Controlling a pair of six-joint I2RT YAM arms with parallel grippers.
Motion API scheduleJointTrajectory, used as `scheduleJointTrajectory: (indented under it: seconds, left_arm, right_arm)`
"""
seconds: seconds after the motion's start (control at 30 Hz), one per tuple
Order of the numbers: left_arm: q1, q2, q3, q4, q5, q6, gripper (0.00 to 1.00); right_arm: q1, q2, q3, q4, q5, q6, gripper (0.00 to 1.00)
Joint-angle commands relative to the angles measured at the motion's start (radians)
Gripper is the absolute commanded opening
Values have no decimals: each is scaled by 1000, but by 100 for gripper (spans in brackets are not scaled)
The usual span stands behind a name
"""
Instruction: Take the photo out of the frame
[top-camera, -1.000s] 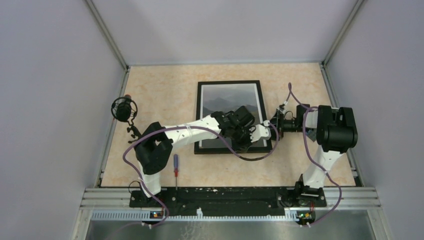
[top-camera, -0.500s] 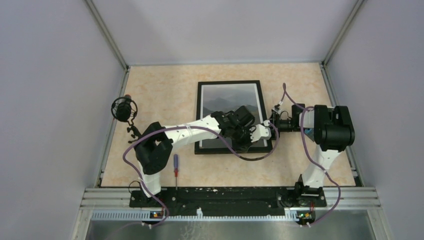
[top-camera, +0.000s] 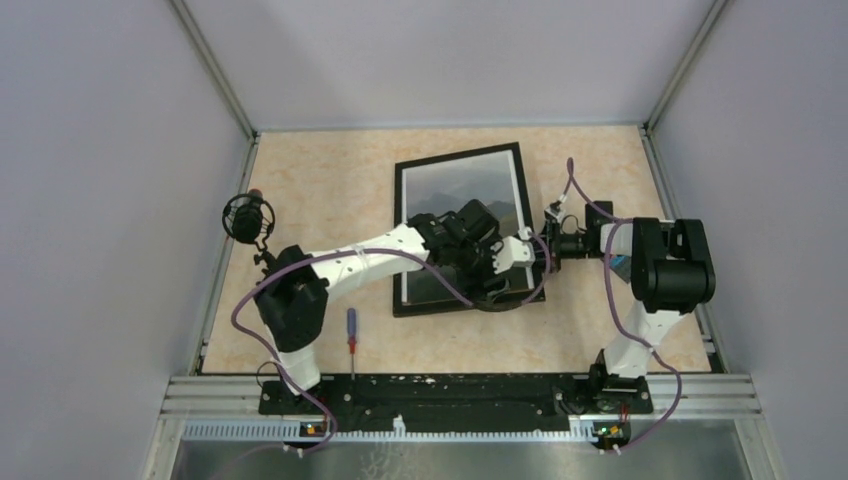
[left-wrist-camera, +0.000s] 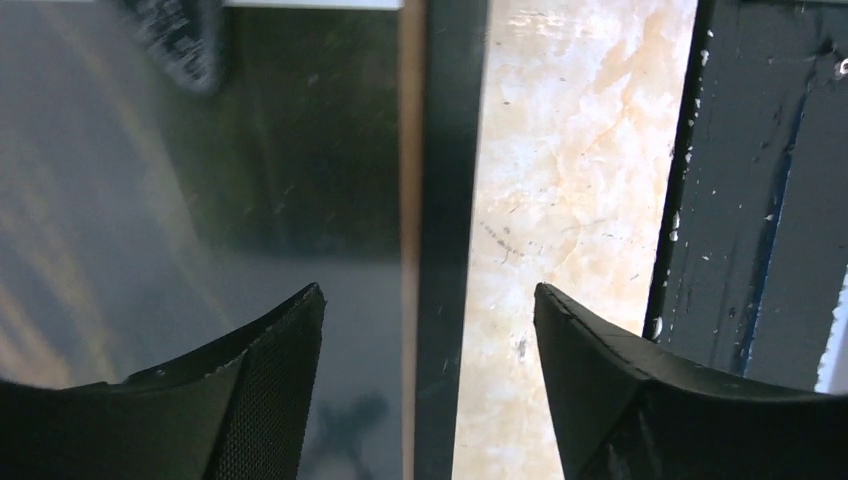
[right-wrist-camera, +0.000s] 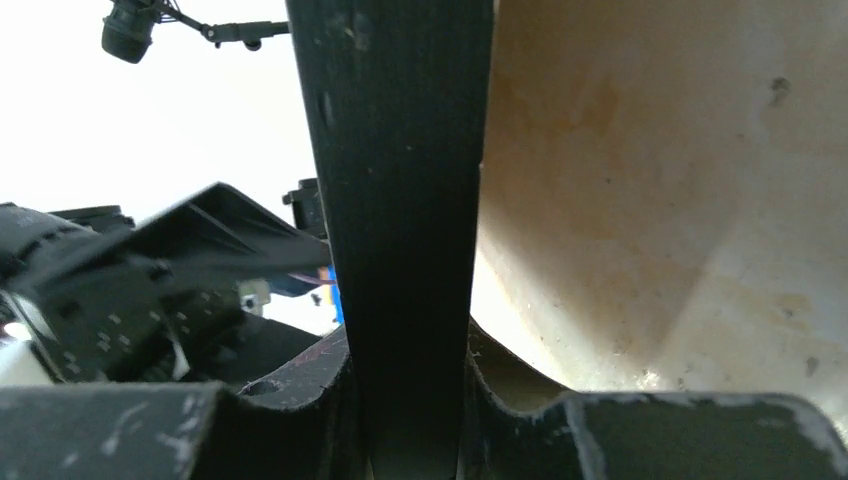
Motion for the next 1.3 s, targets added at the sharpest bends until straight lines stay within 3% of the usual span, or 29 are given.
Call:
scheduleJointTrajectory:
  seconds: [0.0, 0.17, 0.37, 0.63, 0.83, 1.07, 1.27]
  left_arm:
    - [81, -145, 53, -33, 12, 11, 84]
    - [154, -231, 36, -49, -7, 1, 98]
    - [216, -339, -25, -17, 6, -21, 99]
    - [247, -418, -95, 20, 1, -42, 99]
    - [272, -454, -78, 25, -39, -48, 99]
    - [305, -476, -35, 26, -113, -75, 99]
    - [353, -537, -36, 59, -150, -132, 99]
  right_arm:
    - [2, -160, 46, -53, 3, -31, 7]
    - [-4, -195, 188, -367, 101, -256, 0]
    - [-10, -246, 314, -619, 257, -414, 0]
    - [-11, -334, 595, -781, 590, -478, 0]
    - [-2, -329, 860, -903, 729, -576, 0]
    - [104, -315, 1148, -978, 899, -651, 0]
    - [204, -303, 1290, -980, 1053, -692, 0]
